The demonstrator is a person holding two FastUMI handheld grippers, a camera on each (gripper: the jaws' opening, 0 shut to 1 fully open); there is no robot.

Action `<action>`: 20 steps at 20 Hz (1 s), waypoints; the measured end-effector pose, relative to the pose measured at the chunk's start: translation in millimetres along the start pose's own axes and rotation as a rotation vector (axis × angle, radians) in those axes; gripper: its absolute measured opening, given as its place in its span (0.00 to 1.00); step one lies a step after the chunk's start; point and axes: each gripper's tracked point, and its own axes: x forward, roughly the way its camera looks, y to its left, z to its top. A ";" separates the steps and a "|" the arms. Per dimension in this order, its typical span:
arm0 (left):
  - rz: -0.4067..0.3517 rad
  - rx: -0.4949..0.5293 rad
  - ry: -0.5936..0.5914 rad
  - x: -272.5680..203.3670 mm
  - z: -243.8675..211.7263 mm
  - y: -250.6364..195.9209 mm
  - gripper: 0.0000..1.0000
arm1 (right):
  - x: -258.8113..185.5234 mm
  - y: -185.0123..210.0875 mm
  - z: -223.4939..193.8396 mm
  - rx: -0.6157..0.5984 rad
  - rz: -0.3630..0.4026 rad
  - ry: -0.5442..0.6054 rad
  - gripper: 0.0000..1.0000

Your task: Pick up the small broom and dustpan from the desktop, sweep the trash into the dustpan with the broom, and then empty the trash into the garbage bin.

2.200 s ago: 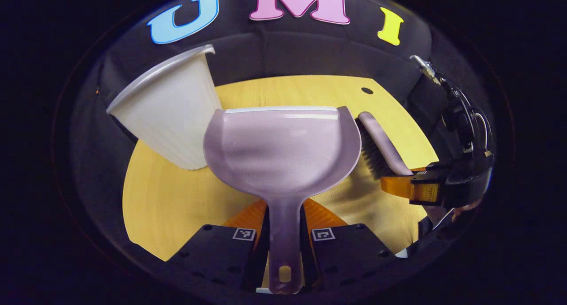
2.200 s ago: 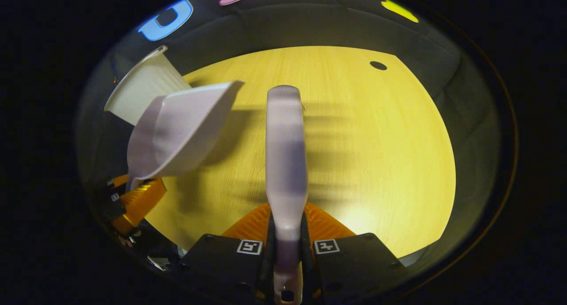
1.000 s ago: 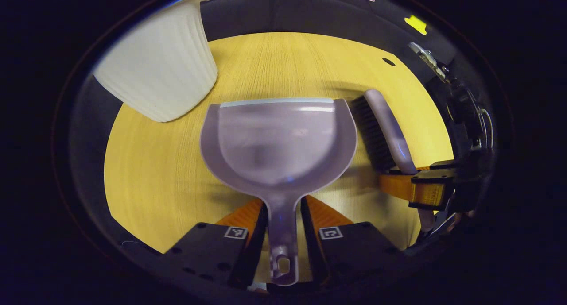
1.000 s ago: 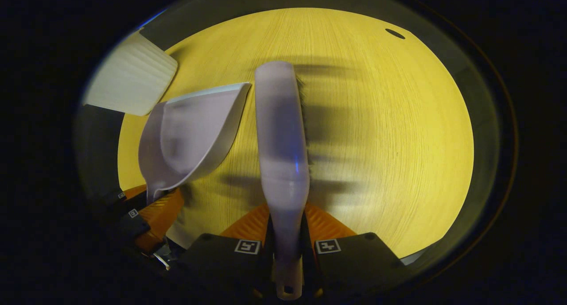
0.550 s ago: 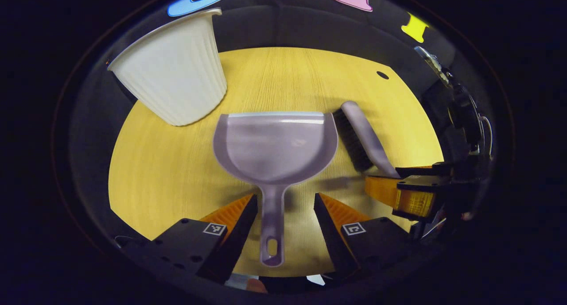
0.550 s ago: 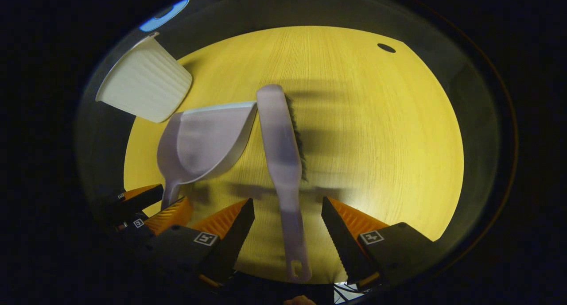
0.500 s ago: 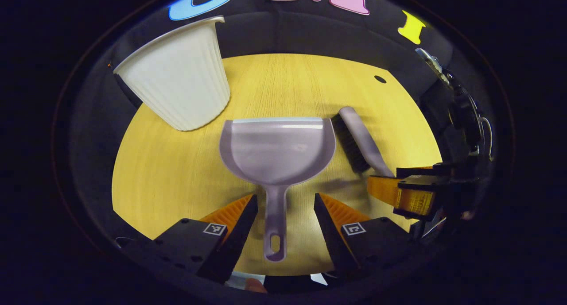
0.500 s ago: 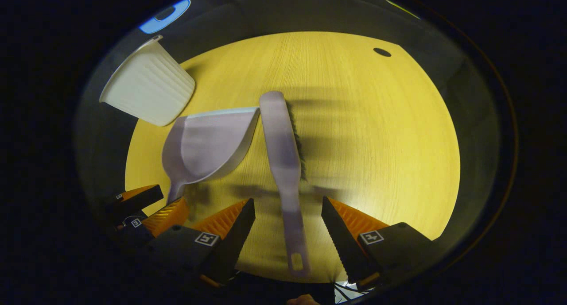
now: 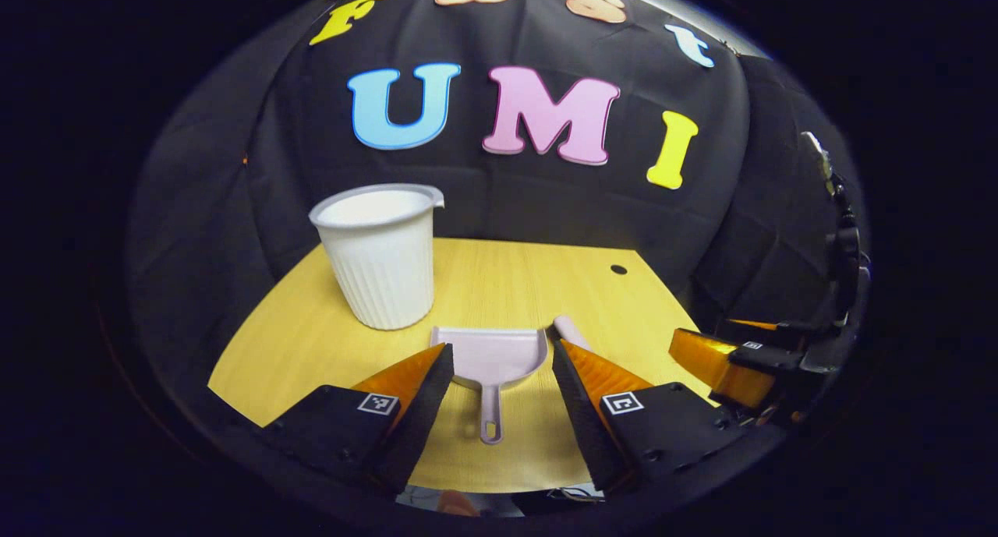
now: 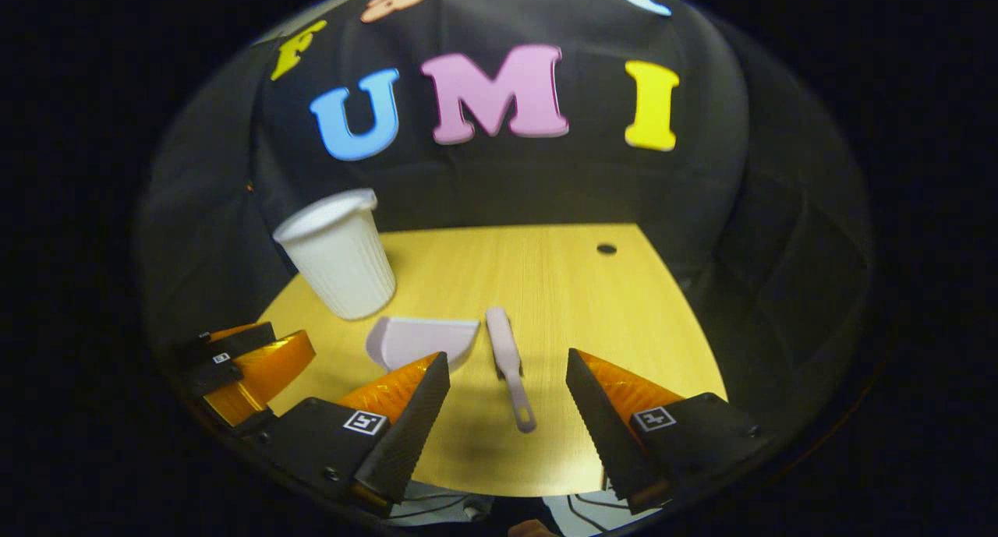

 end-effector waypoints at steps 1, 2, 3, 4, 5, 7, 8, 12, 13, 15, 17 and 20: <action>0.006 0.009 -0.058 2.0 4.2 -0.3 0.78 | -14.4 2.0 11.6 -0.006 0.013 -0.101 0.98; 0.011 0.013 -0.116 3.3 7.6 0.1 0.77 | -27.0 2.2 15.6 -0.012 0.024 -0.193 0.98; 0.017 0.007 -0.173 5.6 12.3 0.6 0.77 | -41.5 1.6 20.7 -0.012 0.034 -0.271 0.98; 0.012 0.003 -0.227 9.5 13.8 -1.8 0.77 | -52.9 -1.9 23.0 -0.007 0.041 -0.344 0.98; 0.000 -0.002 -0.266 16.4 13.8 -3.9 0.77 | -63.0 -4.1 21.6 -0.004 0.045 -0.403 0.98; -0.015 -0.012 -0.349 20.6 20.2 -2.8 0.77 | -63.9 -3.4 14.7 -0.025 0.045 -0.481 0.97; -0.007 -0.017 -0.364 21.5 22.3 -1.3 0.76 | -60.8 1.0 12.5 -0.045 0.044 -0.501 0.97; 0.002 -0.037 -0.364 19.8 24.9 -4.3 0.74 | -69.1 3.8 11.0 -0.087 0.077 -0.532 0.97; 0.004 -0.036 -0.359 18.5 26.0 -3.8 0.74 | -70.0 1.9 12.0 -0.087 0.086 -0.529 0.97; 0.014 -0.021 -0.360 19.3 25.2 -4.0 0.75 | -66.2 -3.1 14.0 -0.080 0.088 -0.524 0.97; 0.011 -0.009 -0.353 17.7 23.6 -4.5 0.75 | -64.1 -0.5 14.1 -0.068 0.093 -0.520 0.97; 0.010 -0.015 -0.349 16.3 23.8 -4.4 0.75 | -61.5 -1.5 12.1 -0.061 0.098 -0.509 0.97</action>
